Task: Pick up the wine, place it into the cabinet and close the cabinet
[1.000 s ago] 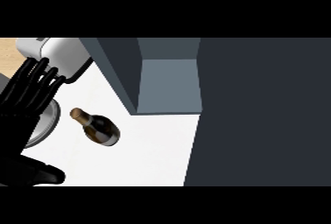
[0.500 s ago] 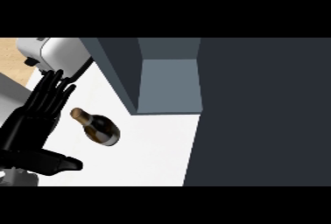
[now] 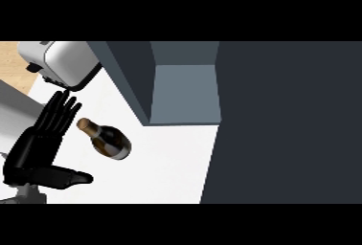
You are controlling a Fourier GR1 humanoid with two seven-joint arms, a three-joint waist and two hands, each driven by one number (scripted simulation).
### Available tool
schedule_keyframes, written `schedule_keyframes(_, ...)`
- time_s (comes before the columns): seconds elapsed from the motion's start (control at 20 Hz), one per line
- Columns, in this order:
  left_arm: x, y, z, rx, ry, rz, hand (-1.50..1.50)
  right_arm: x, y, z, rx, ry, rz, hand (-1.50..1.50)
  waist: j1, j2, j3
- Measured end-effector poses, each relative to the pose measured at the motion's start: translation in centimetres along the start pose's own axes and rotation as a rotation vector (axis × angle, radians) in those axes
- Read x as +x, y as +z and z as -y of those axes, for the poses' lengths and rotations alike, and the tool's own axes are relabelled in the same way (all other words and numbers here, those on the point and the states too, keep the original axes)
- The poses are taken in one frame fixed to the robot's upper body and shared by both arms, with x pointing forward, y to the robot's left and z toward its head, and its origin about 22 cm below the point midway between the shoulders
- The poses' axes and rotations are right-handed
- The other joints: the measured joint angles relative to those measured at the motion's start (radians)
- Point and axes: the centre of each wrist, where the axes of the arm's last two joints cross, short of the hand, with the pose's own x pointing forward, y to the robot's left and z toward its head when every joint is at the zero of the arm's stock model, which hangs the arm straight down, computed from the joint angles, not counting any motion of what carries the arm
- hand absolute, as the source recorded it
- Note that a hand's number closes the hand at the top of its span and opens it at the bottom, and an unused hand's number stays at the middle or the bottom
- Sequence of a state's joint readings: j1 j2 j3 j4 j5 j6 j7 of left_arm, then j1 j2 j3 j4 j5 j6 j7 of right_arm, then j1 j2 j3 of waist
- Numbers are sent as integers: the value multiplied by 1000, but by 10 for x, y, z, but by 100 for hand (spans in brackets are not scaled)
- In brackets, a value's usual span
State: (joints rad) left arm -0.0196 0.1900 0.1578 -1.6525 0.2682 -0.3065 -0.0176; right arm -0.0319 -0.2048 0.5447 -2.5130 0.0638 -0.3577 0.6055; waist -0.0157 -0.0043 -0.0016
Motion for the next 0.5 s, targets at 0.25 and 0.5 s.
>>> schedule_keyframes(0.25, -22, 2, -11, 16, -8, -30, -150, 1, 0, 0, -3, 9, 2, -150, -2, 1, 0)
schedule_keyframes(0.5, -52, 8, -12, 13, -10, -56, -150, 1, 0, -4, 1, 0, 3, -150, -5, 1, 0)
